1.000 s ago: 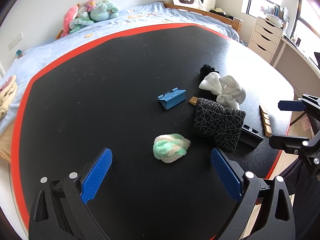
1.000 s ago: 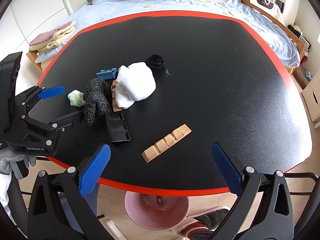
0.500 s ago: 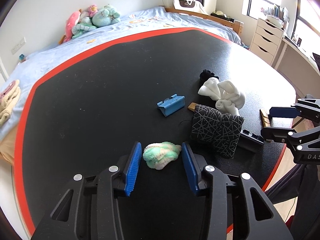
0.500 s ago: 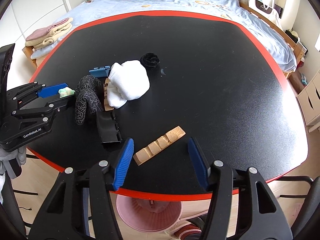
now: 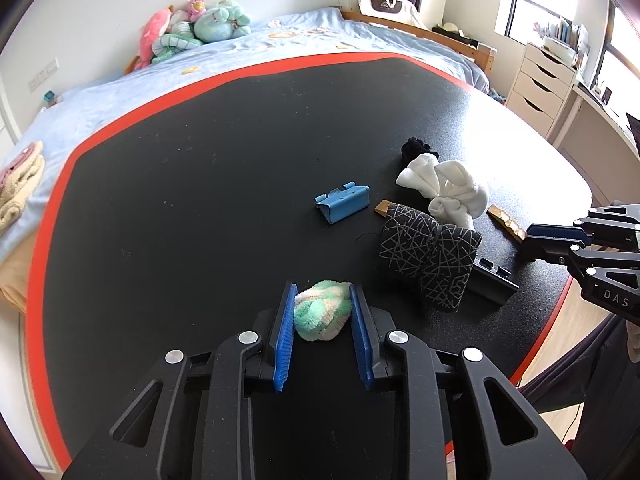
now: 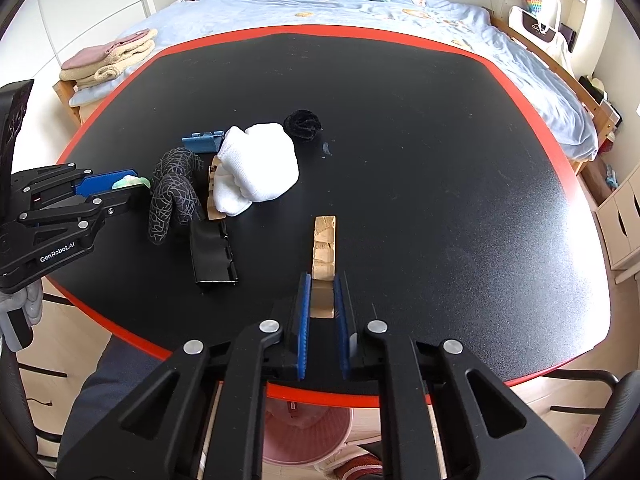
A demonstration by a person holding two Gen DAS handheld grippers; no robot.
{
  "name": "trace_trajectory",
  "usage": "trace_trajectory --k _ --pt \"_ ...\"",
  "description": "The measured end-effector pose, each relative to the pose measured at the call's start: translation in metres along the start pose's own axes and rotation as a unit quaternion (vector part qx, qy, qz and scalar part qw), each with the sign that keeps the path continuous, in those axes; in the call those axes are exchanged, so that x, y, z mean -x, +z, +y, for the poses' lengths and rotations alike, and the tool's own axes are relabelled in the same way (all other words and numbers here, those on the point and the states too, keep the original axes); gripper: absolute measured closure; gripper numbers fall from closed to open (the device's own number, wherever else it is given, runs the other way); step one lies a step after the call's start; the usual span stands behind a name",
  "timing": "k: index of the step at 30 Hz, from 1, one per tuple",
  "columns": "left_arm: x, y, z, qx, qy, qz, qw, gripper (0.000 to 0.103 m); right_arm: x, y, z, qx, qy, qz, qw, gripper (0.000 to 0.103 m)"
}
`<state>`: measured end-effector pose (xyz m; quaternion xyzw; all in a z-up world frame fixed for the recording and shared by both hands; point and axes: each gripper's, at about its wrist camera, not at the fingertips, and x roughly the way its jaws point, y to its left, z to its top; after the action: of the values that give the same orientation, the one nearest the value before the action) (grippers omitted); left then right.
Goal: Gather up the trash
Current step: 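Carry tissue and wooden block over the wastebasket and open both grippers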
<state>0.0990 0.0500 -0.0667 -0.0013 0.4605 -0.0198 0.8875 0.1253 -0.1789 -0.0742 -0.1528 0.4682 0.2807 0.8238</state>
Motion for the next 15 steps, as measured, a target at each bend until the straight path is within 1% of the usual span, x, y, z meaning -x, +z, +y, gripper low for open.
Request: trace_trajectory --k 8,15 --pt "0.009 0.000 0.004 0.014 -0.005 -0.004 0.9999 0.077 0.012 0.000 0.001 0.006 0.004 -0.015 1.000 0.092" --pt "0.033 0.003 -0.003 0.011 -0.011 -0.018 0.9997 0.077 0.042 -0.002 -0.002 0.019 0.019 -0.036 0.999 0.092"
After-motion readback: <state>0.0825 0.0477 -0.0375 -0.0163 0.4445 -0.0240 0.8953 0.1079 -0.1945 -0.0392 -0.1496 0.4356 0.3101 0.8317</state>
